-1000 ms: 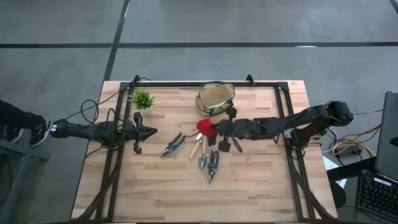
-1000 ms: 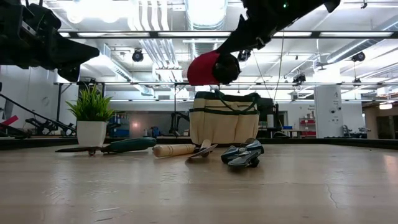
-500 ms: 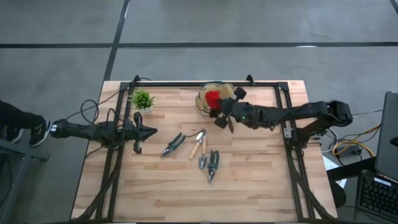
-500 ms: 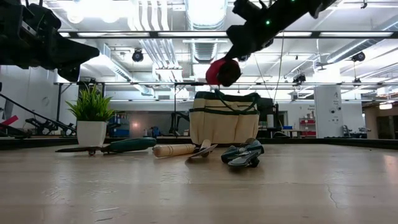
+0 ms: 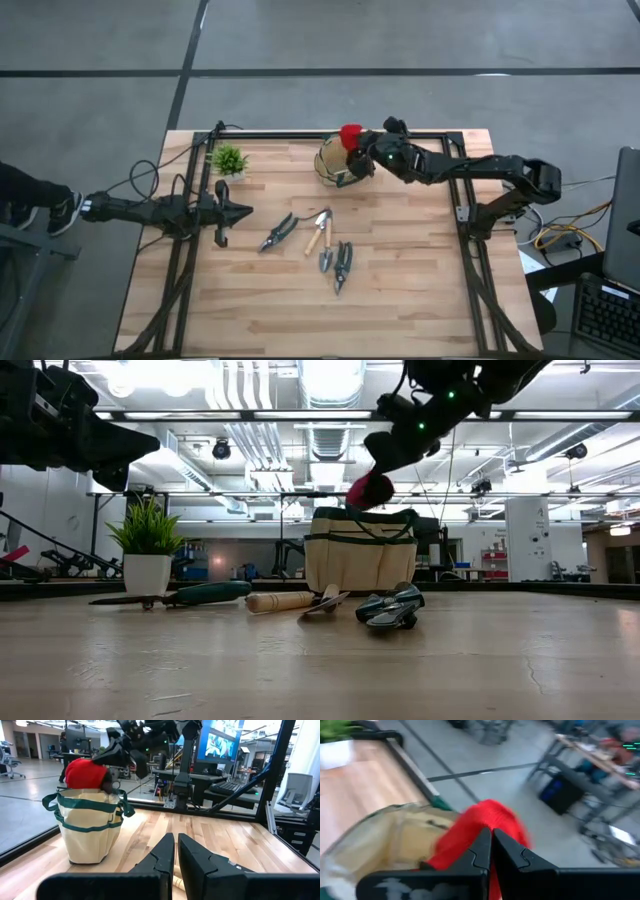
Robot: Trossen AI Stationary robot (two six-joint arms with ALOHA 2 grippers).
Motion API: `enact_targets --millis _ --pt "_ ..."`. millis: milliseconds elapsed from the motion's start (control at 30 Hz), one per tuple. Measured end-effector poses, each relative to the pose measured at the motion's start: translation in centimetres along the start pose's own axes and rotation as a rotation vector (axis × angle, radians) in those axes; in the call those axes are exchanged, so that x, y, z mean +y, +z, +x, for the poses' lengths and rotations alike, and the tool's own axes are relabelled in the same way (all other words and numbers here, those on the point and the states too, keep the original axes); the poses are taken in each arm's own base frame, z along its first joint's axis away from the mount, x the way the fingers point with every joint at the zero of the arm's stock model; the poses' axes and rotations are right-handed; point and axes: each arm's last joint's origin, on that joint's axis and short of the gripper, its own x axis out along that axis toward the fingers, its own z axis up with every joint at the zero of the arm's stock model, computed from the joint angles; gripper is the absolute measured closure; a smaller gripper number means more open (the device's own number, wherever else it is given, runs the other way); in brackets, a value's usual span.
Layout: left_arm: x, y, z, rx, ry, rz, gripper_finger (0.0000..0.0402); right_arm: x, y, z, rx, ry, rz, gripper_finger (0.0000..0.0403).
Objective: Pick & Place Garden tools in Gardening bag
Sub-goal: Put the red gloves into the bag, then put the right green scissors into the green bag
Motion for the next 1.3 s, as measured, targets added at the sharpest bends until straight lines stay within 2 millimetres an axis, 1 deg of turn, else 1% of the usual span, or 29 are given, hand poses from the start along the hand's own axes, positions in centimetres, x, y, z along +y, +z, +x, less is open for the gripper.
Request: enact_targets --millis 100,233,367,500,633,800,1000,1133,1300 --pt "0.0 0.0 0.0 0.0 0.0 0.0 0.0371 -0.2 -0.3 0.7 -0.001 0.074 0.01 0.0393" --pt "0.0 0.0 0.0 0.0 0.0 0.0 0.0371 -0.3 -0.6 1.7 0.019 0.074 0.009 0.0375" --pt "0.0 0.0 0.0 0.0 0.0 0.0 0.0371 0.1 -0.8 2.4 0.035 0.078 -0.01 0.033" --pt "0.0 0.0 0.0 0.0 0.0 0.0 0.0371 0.3 -0.7 2.4 0.034 0.081 -0.004 0.0279" --pt "0.0 0.0 0.0 0.0 0.0 0.0 0.0371 0.7 0.1 1.3 -0.001 0.11 0.001 0.0237" --pt "0.0 0.0 0.0 0.0 0.0 0.0 0.0371 1.8 1.1 -0.8 -0.057 0.218 0.029 0.0206" --pt "0.0 0.0 0.0 0.0 0.0 0.0 0.0371 4.6 1.7 -3.2 -0.094 0.414 0.037 0.02" --pt "0.0 0.0 0.0 0.0 0.0 0.0 0.0371 6.3 1.8 -4.6 -0.111 0.478 0.012 0.0202" --pt "0.0 0.0 0.0 0.0 0.0 0.0 0.0371 7.6 1.8 -5.8 -0.124 0.528 -0.003 0.0202"
